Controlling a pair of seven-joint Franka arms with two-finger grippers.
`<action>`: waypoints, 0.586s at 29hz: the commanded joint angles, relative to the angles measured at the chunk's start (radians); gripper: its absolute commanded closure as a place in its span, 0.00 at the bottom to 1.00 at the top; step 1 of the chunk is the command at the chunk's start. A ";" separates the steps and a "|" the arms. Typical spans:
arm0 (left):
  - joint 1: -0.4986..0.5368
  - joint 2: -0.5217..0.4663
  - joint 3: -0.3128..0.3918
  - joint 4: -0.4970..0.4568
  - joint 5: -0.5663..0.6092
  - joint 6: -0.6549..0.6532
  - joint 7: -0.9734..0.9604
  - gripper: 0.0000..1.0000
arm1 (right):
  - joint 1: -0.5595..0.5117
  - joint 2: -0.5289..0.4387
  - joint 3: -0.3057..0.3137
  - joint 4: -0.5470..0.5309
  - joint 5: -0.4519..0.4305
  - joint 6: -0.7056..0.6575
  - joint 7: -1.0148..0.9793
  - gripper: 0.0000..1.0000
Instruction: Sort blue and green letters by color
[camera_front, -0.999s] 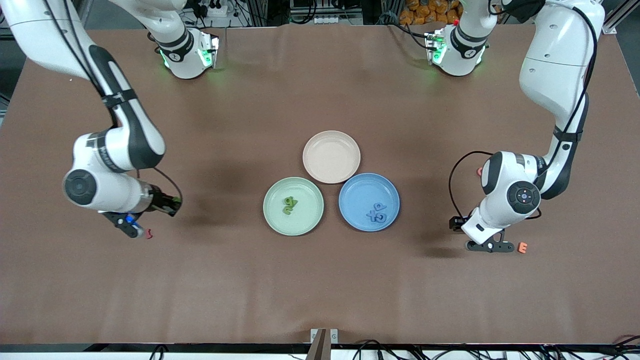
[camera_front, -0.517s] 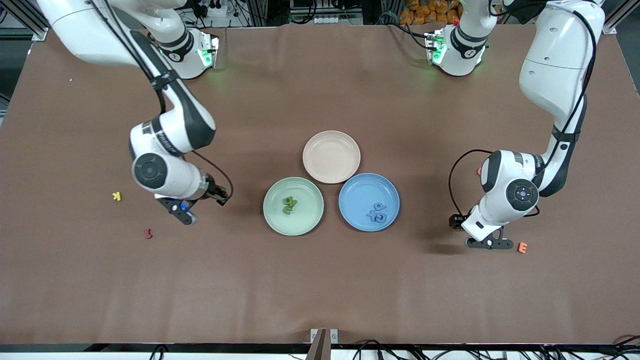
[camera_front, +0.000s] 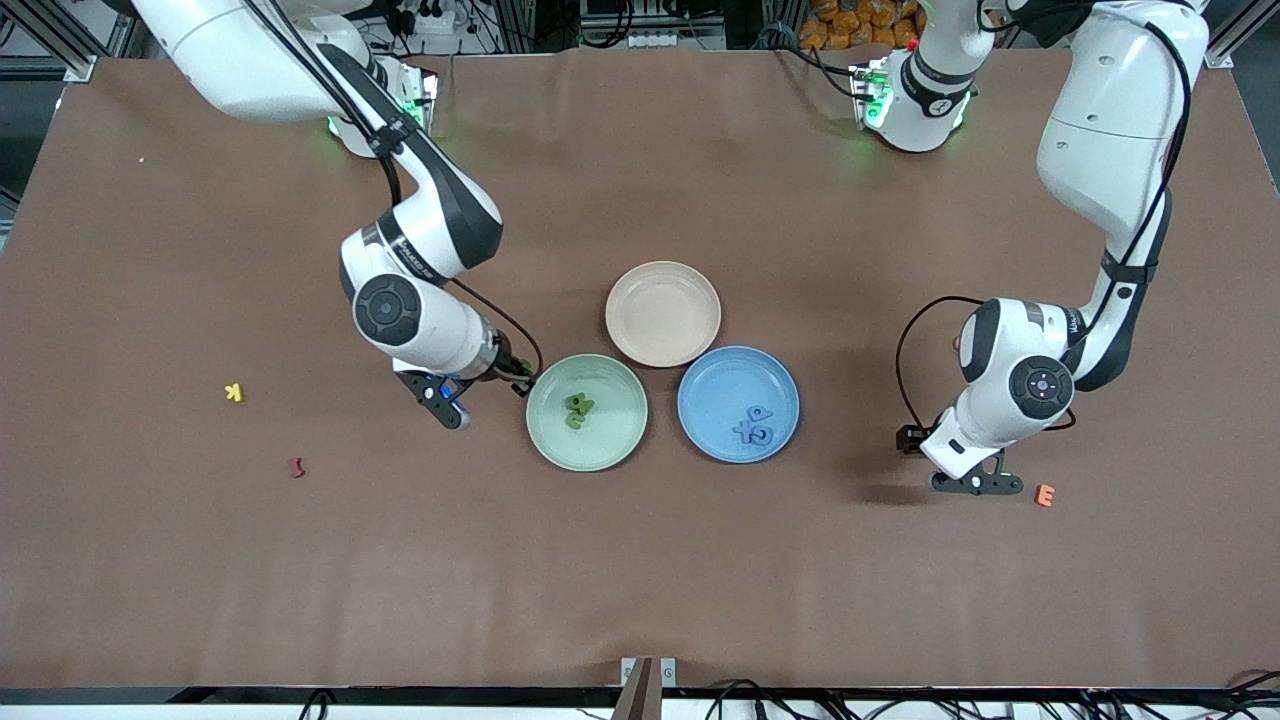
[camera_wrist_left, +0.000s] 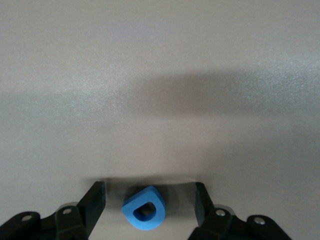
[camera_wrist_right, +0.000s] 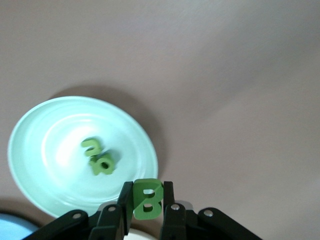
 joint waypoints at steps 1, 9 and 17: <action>0.044 -0.020 0.002 -0.004 -0.003 0.002 0.095 0.15 | 0.015 -0.014 -0.014 0.005 -0.013 -0.003 -0.026 0.00; 0.136 -0.023 0.002 -0.008 -0.001 0.001 0.245 0.15 | 0.014 -0.014 -0.014 0.008 -0.010 -0.004 -0.026 0.00; 0.231 -0.026 0.007 -0.024 -0.001 -0.002 0.434 0.15 | 0.012 -0.014 -0.014 0.044 -0.007 -0.035 -0.020 0.00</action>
